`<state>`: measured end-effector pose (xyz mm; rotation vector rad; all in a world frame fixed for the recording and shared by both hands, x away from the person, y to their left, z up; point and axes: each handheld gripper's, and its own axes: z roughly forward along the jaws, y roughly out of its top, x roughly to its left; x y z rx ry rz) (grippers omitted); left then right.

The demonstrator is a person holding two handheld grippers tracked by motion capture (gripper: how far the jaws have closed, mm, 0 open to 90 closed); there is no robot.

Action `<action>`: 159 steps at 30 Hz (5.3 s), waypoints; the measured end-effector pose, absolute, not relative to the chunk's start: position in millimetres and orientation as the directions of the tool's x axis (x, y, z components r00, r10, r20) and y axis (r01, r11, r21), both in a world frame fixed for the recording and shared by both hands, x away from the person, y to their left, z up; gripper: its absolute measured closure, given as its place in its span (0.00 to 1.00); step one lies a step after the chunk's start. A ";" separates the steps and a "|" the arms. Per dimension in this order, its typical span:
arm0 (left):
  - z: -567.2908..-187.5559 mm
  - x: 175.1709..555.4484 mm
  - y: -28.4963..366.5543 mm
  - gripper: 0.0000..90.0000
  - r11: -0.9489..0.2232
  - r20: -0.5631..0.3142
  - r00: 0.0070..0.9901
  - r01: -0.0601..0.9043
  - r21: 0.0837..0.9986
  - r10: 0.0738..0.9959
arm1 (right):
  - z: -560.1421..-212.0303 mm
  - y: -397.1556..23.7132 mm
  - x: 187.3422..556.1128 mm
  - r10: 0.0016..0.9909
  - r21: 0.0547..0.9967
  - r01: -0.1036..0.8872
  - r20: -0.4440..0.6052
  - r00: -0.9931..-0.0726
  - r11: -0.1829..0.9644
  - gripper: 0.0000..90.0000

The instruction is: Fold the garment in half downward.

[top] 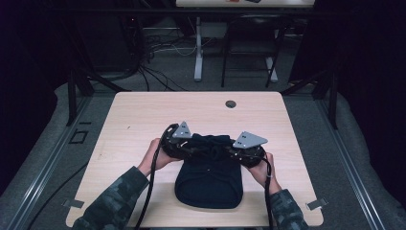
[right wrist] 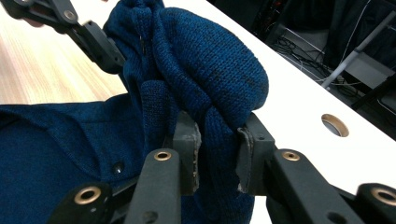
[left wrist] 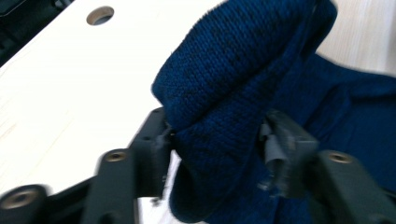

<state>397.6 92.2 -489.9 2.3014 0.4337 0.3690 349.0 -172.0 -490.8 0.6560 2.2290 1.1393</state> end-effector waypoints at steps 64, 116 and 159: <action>-549.8 320.9 109.3 0.75 -0.676 0.113 0.939 0.147 0.722 0.324 | -543.7 -181.8 296.1 0.523 0.731 0.363 0.010 -0.852 0.577 0.70; -536.1 330.1 115.1 0.36 -0.591 0.030 0.904 0.253 0.766 0.426 | -536.1 -186.5 282.3 0.501 0.725 0.414 0.110 -0.858 0.551 0.39; -574.0 315.6 104.0 0.16 -0.653 0.064 0.869 0.317 0.688 0.490 | -567.5 -166.6 307.3 0.621 0.650 0.475 0.005 -0.784 0.593 0.29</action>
